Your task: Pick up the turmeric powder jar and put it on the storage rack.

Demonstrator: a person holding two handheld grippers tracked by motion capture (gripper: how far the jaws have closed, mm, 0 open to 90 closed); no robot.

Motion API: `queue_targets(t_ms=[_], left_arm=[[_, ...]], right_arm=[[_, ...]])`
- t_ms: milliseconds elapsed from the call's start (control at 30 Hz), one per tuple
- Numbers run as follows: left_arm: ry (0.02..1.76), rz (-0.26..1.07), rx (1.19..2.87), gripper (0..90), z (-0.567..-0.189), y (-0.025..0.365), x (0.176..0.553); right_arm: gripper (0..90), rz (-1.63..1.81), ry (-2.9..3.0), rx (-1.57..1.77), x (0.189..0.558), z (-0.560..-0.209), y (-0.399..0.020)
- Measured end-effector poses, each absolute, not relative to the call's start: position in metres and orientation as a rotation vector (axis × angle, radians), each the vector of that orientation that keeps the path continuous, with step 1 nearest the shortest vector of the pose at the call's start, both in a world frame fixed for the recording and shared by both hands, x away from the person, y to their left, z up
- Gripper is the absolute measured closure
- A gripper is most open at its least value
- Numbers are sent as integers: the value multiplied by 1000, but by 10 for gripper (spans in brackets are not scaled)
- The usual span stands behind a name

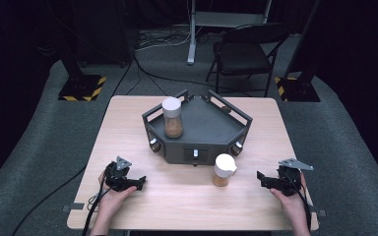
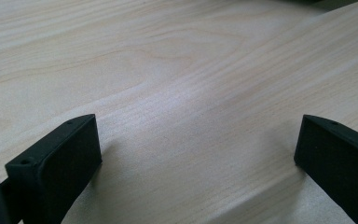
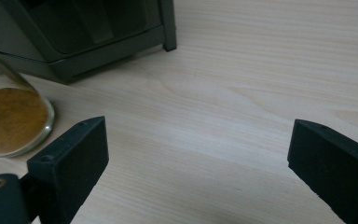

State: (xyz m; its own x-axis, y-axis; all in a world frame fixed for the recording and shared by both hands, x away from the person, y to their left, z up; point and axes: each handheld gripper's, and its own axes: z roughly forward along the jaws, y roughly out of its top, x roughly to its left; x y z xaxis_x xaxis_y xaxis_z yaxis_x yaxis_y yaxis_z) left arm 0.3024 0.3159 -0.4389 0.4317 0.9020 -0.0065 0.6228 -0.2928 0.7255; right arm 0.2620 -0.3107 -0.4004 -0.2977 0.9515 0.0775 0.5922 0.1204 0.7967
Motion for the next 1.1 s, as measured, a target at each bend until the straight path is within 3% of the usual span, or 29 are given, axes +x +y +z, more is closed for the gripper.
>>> queue_targets(t_ms=[1100], left_arm=[[1281, 542, 2026, 2, -439, 315, 303]], right_arm=[[49, 1140, 2106, 1261, 246, -375, -262]])
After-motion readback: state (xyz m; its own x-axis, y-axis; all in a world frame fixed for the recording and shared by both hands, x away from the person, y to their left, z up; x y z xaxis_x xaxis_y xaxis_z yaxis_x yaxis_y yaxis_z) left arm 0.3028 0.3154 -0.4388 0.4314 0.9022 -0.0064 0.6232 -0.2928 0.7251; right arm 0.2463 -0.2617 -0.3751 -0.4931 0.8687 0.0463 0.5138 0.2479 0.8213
